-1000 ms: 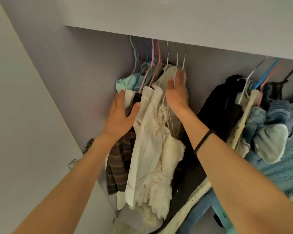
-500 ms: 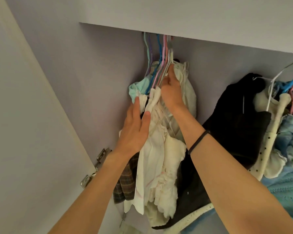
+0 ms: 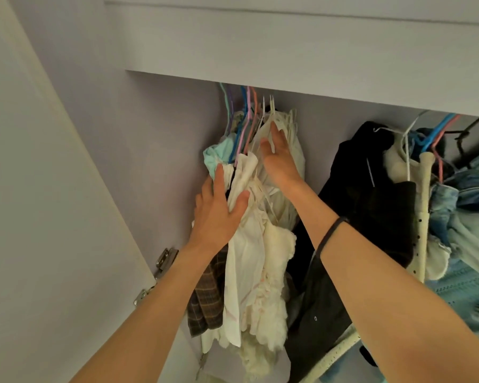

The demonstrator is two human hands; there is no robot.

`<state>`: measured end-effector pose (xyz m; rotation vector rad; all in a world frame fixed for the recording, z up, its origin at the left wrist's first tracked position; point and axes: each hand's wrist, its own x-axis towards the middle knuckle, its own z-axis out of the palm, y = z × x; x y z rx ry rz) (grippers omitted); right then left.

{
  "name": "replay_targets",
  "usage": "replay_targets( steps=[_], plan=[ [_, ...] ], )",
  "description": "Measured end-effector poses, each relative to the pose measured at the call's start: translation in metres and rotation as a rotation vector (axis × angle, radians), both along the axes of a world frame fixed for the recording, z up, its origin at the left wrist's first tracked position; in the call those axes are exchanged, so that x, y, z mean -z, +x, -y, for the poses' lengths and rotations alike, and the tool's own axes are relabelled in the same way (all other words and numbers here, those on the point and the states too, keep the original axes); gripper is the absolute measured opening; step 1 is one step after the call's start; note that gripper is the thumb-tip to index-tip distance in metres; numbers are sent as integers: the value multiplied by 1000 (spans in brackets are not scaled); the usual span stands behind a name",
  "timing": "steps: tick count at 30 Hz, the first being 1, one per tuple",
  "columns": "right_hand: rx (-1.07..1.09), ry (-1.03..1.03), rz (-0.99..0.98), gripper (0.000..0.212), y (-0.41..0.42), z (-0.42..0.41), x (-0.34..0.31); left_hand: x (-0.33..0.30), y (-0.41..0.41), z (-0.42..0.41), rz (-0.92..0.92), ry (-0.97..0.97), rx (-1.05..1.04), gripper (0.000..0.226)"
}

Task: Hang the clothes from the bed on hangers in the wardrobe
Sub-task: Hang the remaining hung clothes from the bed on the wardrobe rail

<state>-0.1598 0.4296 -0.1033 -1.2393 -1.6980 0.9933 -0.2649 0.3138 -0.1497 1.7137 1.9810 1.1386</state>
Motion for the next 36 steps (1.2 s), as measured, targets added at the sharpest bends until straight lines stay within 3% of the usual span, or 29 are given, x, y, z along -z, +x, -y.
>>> replay_targets(
  steps=[3, 7, 12, 17, 22, 31, 36],
  plan=[
    [38, 56, 71, 50, 11, 13, 10, 0, -1, 0, 10, 11, -26, 82],
    [56, 131, 306, 55, 42, 39, 22, -4, -1, 3, 18, -18, -72, 85],
    [93, 312, 707, 60, 89, 80, 14, -21, 15, 17, -204, -39, -98, 72],
    [135, 322, 583, 63, 129, 144, -7, -42, 43, 62, -481, 67, 37, 66],
    [157, 392, 562, 65, 173, 235, -20, -45, 79, 143, -590, 283, 122, 59],
    [168, 643, 611, 66, 186, 370, -78, -103, 98, 286, -623, 441, 66, 54],
    [79, 699, 482, 64, 139, 424, -104, -135, 63, 354, -650, 524, -48, 48]
  ],
)
